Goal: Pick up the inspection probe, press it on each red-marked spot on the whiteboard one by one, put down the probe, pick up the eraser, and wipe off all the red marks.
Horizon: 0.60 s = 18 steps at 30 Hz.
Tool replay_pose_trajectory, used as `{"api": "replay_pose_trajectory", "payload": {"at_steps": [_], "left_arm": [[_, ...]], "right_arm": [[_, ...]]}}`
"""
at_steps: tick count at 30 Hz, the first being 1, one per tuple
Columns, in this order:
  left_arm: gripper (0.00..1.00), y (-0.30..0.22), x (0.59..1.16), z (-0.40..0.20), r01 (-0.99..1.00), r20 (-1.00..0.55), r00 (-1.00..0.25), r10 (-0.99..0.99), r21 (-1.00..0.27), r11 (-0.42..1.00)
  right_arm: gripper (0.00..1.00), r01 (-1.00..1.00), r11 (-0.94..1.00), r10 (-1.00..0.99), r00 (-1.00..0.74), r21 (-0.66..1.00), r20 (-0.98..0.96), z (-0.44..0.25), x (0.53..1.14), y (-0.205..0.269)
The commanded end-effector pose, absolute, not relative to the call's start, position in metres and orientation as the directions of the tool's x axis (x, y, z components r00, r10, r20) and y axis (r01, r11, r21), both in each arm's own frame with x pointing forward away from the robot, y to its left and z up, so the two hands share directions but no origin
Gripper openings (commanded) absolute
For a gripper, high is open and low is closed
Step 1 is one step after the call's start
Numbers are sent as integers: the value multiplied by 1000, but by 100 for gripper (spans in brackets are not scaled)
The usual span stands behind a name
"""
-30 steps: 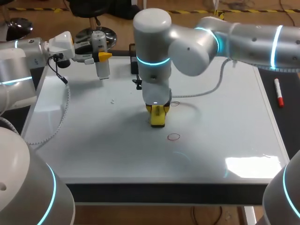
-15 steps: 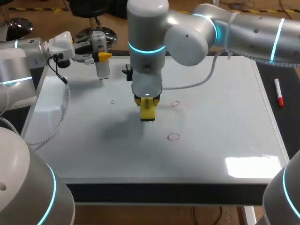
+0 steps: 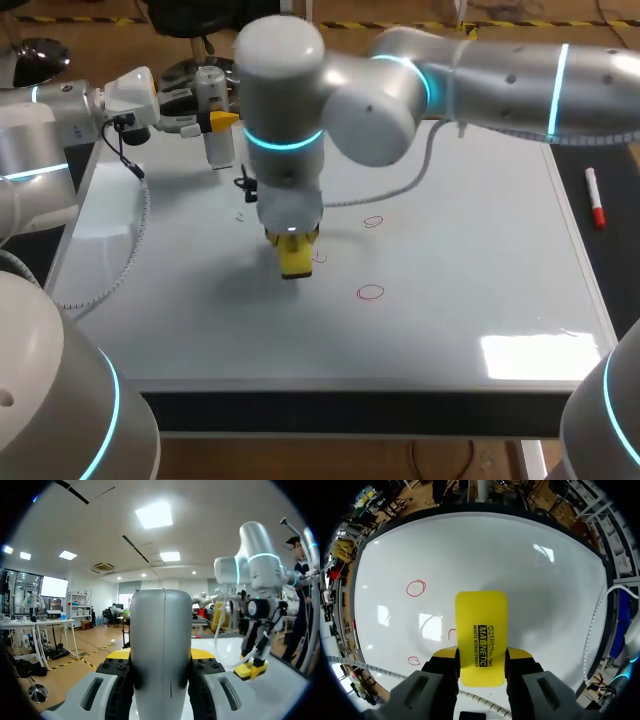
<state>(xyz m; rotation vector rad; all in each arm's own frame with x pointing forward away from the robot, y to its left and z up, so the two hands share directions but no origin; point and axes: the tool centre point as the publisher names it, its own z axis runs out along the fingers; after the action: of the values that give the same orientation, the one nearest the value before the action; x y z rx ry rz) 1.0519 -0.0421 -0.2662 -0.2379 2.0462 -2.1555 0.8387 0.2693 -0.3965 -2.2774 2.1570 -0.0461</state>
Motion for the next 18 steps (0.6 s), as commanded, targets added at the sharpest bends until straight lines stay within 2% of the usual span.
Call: {"api": "replay_pose_trajectory", "payload": {"at_steps": [1,18], "left_arm": [[0,-42,1052,-266,8,4,-975,-223,-999,-53],[0,-42,1052,-266,8,4,-975,-223,-999,-53]], "right_arm": [[0,-998,-52,-998,52,-28,30,-403,837,275],[0,-1000,-16,-1000,16,-5,1,-419,831,266]]}}
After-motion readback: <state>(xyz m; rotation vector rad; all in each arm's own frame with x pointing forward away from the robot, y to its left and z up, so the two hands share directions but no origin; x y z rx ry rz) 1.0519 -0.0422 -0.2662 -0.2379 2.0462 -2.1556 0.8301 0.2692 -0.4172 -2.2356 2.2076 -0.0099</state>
